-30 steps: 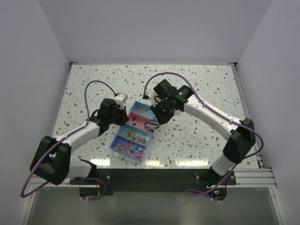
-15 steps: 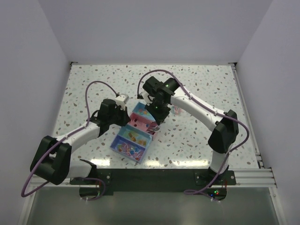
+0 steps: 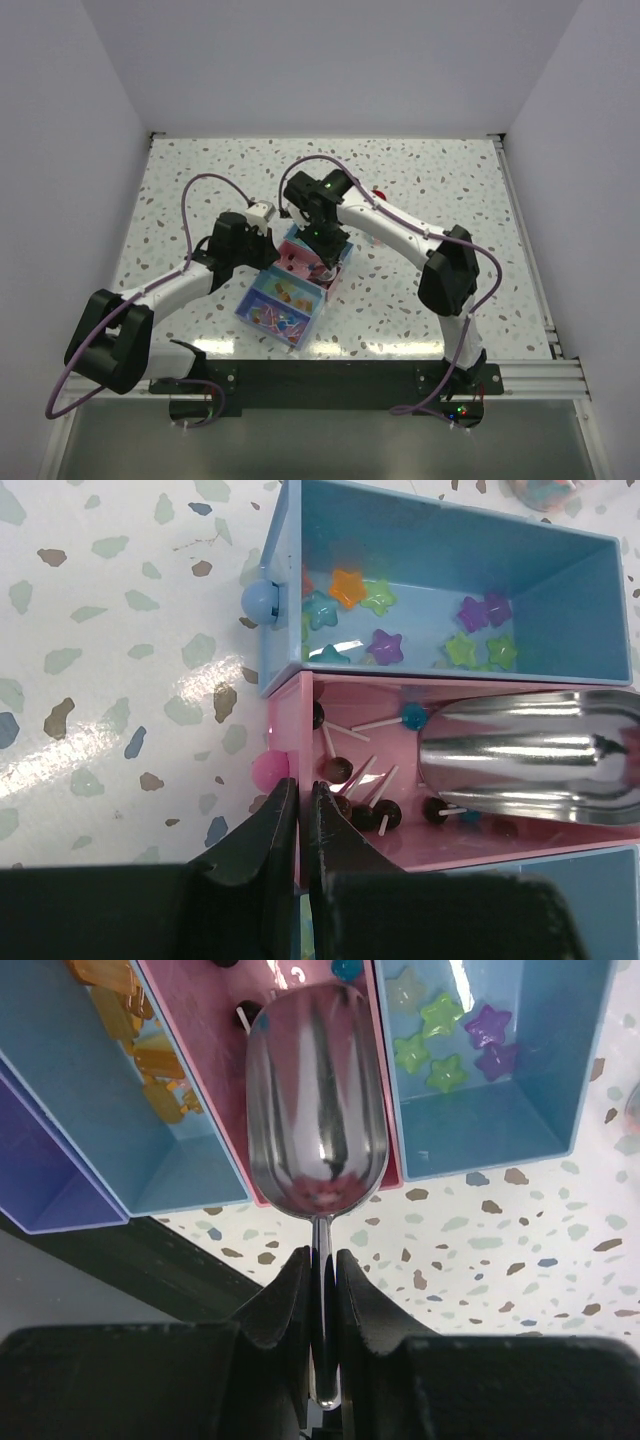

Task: Pack the candies
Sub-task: Scoop the fake candies from the storage box.

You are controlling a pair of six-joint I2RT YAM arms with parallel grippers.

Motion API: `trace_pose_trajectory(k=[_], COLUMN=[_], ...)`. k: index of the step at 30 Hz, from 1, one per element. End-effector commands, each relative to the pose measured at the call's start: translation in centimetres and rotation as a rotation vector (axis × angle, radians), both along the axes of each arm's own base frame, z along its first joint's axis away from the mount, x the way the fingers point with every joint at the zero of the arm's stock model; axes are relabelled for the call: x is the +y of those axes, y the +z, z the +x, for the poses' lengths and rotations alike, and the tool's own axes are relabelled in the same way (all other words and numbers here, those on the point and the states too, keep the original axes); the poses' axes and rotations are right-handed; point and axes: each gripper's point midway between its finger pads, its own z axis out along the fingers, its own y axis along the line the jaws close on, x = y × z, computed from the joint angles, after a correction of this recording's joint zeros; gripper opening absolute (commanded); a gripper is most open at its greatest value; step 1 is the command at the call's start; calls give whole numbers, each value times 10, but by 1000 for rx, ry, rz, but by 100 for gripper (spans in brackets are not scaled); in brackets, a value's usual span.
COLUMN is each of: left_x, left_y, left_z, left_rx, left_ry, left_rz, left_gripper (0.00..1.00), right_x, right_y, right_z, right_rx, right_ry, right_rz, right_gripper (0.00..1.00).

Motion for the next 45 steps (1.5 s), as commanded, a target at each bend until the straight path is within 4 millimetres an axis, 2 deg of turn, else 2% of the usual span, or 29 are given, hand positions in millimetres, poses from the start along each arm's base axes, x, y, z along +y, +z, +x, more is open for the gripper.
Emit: trace_pose_trajectory(k=[1, 5, 14, 22, 25, 26, 28, 29, 30, 31, 32, 34, 35, 36, 37, 38, 39, 43, 45], left_x=[-22, -24, -26, -29, -32, -33, -34, -34, -34, -33, -31, -29, -27, -26, -23, -21, -18, -8, -4], left_y=[26, 27, 28, 30, 31, 31, 30, 30, 30, 30, 29, 30, 27, 27, 26, 25, 25, 23, 24], left_z=[7, 5, 4, 3, 2, 2, 0, 0, -1, -1, 0, 1, 0, 0, 2, 2, 3, 11, 14], left_rx=[-59, -51, -41, -31, -26, -28, -19, -18, -16, -17, -16, -26, -19, -21, -25, -22, -24, -30, -33], left_ry=[-51, -51, -40, -35, -37, -38, -36, -38, -35, -28, -21, -10, -4, 1, 13, 23, 36, 92, 106], left_rz=[-119, -132, -162, -192, -214, -221, -225, -227, -226, -224, -219, -208, -198, -192, -181, -172, -163, -111, -85], left_gripper=[0, 0, 0, 0, 0, 0, 0, 0, 0, 0, 0, 0, 0, 0, 0, 0, 0, 0, 0], right_x=[-32, -14, 30, 55, 70, 80, 85, 98, 94, 95, 101, 94, 94, 89, 90, 90, 86, 78, 73], right_y=[1, -8, -12, -28, -29, -23, -30, -25, -32, -33, -30, -37, -34, -39, -33, -27, -32, -17, -16], right_z=[-15, -9, 9, 15, 18, 24, 19, 27, 19, 18, 26, 21, 28, 26, 24, 32, 30, 34, 32], right_rx=[48, 15, -83, -74, -84, -115, -101, -141, -123, -126, -153, -141, -158, -146, -137, -159, -152, -184, -181], right_ry=[-9, 11, 22, -33, -73, -79, -85, -87, -85, -85, -92, -96, -103, -109, -98, -103, -103, -80, -70], right_rz=[-179, -134, 66, 159, 235, 295, 343, 421, 441, 473, 532, 558, 594, 597, 632, 670, 673, 716, 729], right_gripper=[0, 0, 0, 0, 0, 0, 0, 0, 0, 0, 0, 0, 0, 0, 0, 0, 0, 0, 0])
